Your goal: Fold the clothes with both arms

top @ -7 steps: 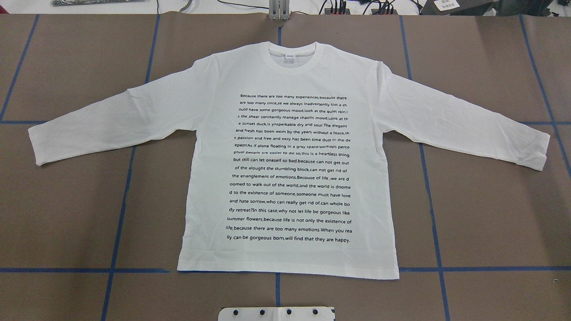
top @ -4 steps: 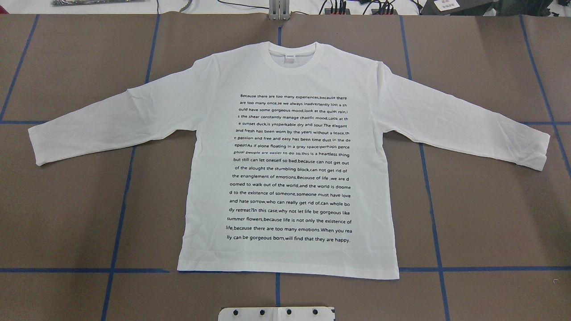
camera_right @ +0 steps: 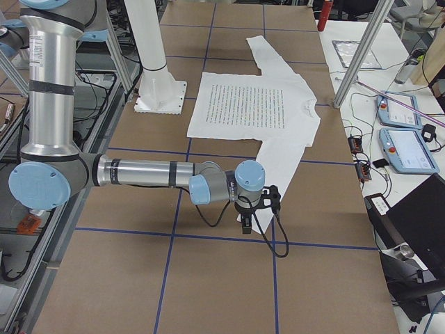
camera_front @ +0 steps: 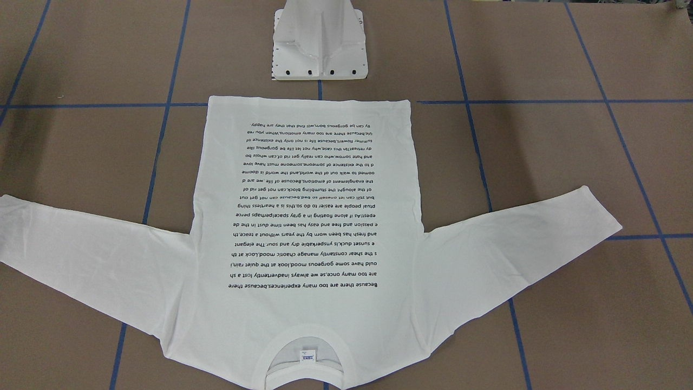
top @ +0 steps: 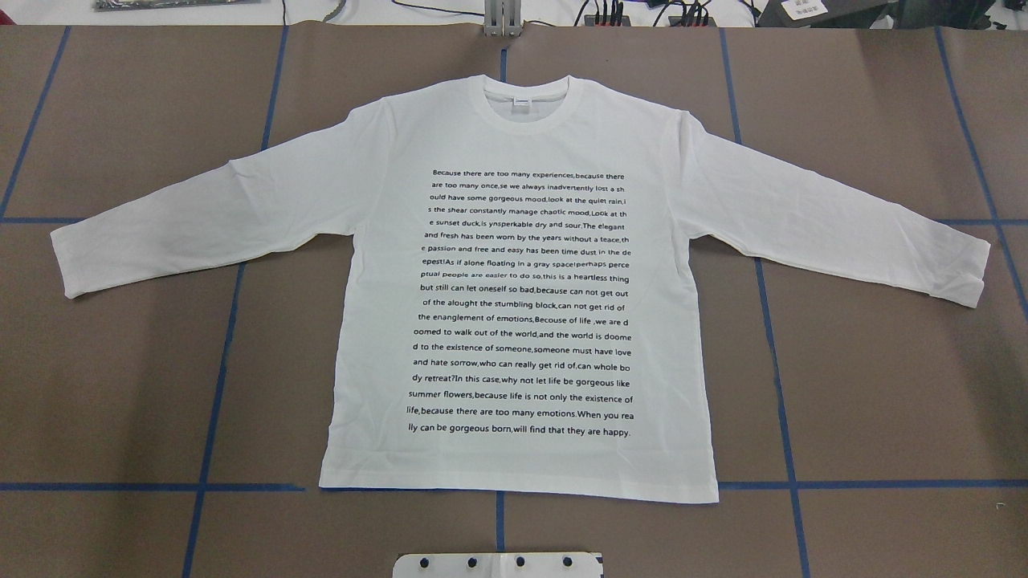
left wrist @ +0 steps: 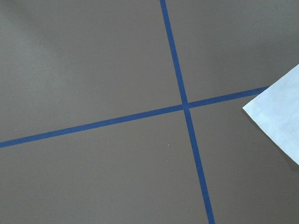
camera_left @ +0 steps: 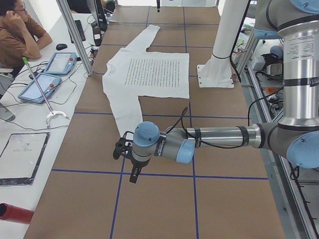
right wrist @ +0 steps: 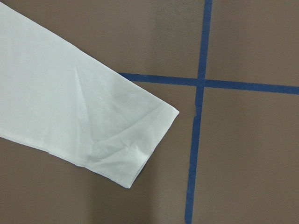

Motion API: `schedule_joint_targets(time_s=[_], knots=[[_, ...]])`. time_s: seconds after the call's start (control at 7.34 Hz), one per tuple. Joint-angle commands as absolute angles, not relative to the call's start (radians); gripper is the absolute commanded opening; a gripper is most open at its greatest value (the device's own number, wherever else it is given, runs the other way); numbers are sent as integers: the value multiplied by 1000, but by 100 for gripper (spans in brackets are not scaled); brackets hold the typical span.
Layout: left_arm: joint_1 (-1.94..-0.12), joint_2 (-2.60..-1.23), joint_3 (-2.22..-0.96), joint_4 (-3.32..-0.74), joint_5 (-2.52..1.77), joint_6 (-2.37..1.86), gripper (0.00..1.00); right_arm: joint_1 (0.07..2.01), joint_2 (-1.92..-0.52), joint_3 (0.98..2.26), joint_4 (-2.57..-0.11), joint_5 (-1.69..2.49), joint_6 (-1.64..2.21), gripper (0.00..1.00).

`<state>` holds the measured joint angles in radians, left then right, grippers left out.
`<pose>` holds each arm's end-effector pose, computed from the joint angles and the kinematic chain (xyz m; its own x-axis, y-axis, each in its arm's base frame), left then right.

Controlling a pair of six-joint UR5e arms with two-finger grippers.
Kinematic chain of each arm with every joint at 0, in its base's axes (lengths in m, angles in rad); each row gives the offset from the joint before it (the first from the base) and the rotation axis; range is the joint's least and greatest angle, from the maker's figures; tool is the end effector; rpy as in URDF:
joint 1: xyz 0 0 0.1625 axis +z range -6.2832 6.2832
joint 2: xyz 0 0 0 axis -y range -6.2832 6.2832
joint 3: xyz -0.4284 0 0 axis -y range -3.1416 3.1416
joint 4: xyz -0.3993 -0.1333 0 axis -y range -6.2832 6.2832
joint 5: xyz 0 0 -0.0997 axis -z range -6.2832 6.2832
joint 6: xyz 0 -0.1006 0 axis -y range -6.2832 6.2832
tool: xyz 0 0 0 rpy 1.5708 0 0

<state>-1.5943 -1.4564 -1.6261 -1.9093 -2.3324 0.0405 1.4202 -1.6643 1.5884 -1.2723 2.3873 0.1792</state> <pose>-0.0748 -0.4640 0.6542 0.7283 0.2120 -0.6516 -0.0069 0.9531 0.3024 -0.0113 -0.4743 0.6645 0.6685 -0.0857 0.7387 0.0276 0.9955 0.0905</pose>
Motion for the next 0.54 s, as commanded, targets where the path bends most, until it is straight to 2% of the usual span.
schedule_joint_targets(time_s=[0.0, 0.41], knots=[[-1589, -1459, -1620, -1917, -2336, 37, 100, 1332, -1648, 1475, -1111, 2363, 236, 100], [-1588, -1465, -1629, -1928, -2294, 26, 100, 1275, -1588, 1395, -1060, 2326, 247, 100]])
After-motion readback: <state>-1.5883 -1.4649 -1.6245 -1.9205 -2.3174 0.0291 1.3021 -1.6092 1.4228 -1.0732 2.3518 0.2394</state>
